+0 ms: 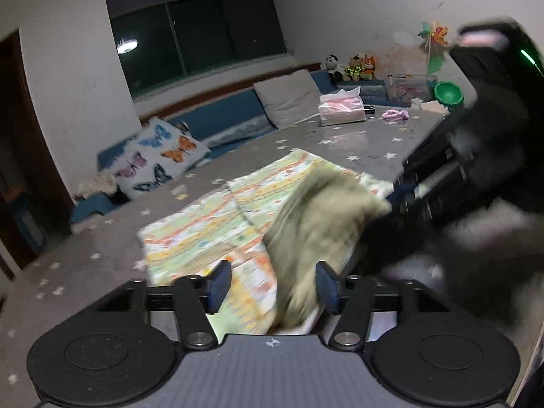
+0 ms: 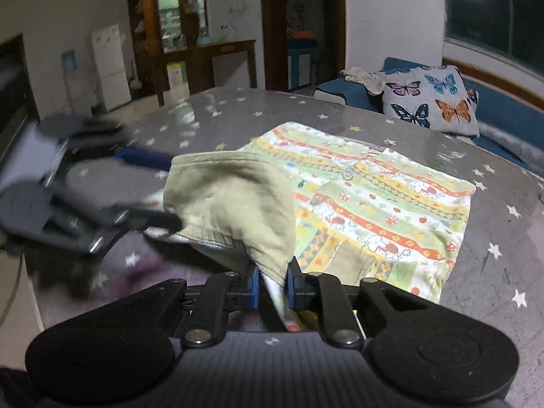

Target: Fold clothes

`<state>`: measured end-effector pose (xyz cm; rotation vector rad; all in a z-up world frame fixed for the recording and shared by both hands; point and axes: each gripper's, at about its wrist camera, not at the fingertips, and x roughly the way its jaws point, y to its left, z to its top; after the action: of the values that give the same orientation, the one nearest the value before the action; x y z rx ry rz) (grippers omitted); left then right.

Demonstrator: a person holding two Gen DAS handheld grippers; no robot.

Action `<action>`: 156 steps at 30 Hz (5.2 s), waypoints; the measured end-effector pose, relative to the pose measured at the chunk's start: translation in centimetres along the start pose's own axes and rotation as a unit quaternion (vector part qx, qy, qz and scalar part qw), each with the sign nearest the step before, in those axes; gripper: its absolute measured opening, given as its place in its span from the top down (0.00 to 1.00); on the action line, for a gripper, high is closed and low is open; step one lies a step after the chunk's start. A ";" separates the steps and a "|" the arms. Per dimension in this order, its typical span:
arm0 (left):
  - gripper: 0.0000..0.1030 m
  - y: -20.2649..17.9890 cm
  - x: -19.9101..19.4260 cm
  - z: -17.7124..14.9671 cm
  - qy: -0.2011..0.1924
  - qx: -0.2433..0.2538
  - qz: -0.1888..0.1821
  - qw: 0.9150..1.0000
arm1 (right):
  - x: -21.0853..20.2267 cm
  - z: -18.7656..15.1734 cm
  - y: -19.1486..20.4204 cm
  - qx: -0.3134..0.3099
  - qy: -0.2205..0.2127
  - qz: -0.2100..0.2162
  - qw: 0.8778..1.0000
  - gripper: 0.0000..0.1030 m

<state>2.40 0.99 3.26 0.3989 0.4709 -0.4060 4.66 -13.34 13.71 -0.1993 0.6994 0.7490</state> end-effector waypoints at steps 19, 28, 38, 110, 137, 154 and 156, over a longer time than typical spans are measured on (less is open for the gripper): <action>0.94 -0.6 -2.0 -3.1 0.022 0.082 0.042 0.996 | -2.3 -0.4 2.0 -0.008 -0.032 -0.021 0.999 0.92; 0.94 -1.5 -9.8 -1.4 0.004 0.043 0.012 0.999 | -9.4 -1.2 5.3 -0.050 -0.034 0.026 0.998 0.92; 0.94 4.8 -2.0 3.2 0.024 -0.018 0.037 0.999 | -4.3 6.0 0.5 -0.040 -0.028 0.001 0.999 0.92; 0.69 3.6 7.0 0.0 0.084 -0.101 0.031 0.991 | 7.2 2.3 2.2 -0.020 0.023 -0.006 1.000 0.79; 0.68 7.0 5.6 -0.8 0.081 -0.189 0.055 0.977 | 0.8 -0.1 -6.2 0.100 -0.023 -0.105 0.989 0.75; 0.68 12.0 9.2 -1.2 0.107 -0.234 0.090 0.962 | 6.1 1.4 -11.3 0.163 -0.001 -0.139 0.977 0.81; 0.67 12.5 9.9 -1.5 0.112 -0.235 0.098 0.961 | 6.1 1.4 -11.5 0.169 -0.002 -0.141 0.975 0.80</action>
<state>15.69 9.47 0.46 0.0270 0.7207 -0.0481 16.44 -17.76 9.99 0.0149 0.7652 0.3514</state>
